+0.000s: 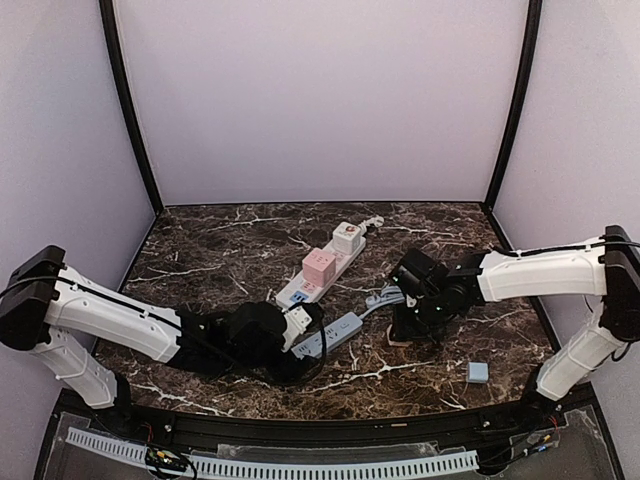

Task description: Insert the plug

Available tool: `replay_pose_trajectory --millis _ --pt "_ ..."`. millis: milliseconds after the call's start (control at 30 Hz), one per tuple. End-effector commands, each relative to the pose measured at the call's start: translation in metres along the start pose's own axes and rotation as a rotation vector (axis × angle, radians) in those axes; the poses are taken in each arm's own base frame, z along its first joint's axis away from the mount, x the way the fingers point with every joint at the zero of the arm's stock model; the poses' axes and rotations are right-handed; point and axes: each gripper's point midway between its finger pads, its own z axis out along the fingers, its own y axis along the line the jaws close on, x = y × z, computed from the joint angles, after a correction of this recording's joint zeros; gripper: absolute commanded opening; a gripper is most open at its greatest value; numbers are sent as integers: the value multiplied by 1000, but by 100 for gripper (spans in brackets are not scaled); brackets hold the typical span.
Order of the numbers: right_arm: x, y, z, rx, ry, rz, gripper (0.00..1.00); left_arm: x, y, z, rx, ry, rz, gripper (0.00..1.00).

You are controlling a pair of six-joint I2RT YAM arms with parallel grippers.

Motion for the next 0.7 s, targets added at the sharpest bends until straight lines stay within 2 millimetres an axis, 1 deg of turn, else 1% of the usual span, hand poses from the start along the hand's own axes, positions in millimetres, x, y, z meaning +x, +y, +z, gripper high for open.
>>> replay_pose_trajectory --millis 0,67,100,133,167,200,233,400,533,667 --pt "-4 40 -18 -156 -27 -102 7 -18 -14 -11 98 -98 33 82" --pt "-1 51 -23 -212 -33 -140 7 -23 -17 -14 117 -135 37 82" --pt "1 57 -28 -245 -36 -154 7 -22 -17 -14 122 -140 44 82" --pt "2 61 -31 -265 -43 -164 7 -25 -19 -15 131 -160 43 82" --pt "2 65 -34 -286 -54 -174 7 -24 -20 -16 136 -166 51 82" --pt "2 68 -37 -304 -64 -180 7 -30 -21 -19 147 -194 50 82" --pt "1 71 -40 -324 -72 -184 7 -28 -21 -19 149 -197 58 82" --pt "5 88 -52 -440 -94 -229 7 -35 -21 -26 156 -257 84 82" --pt "9 91 -55 -471 -107 -266 6 -41 -22 -30 155 -286 142 83" --pt "20 100 -62 -546 -115 -354 6 -48 -28 -35 175 -321 206 83"
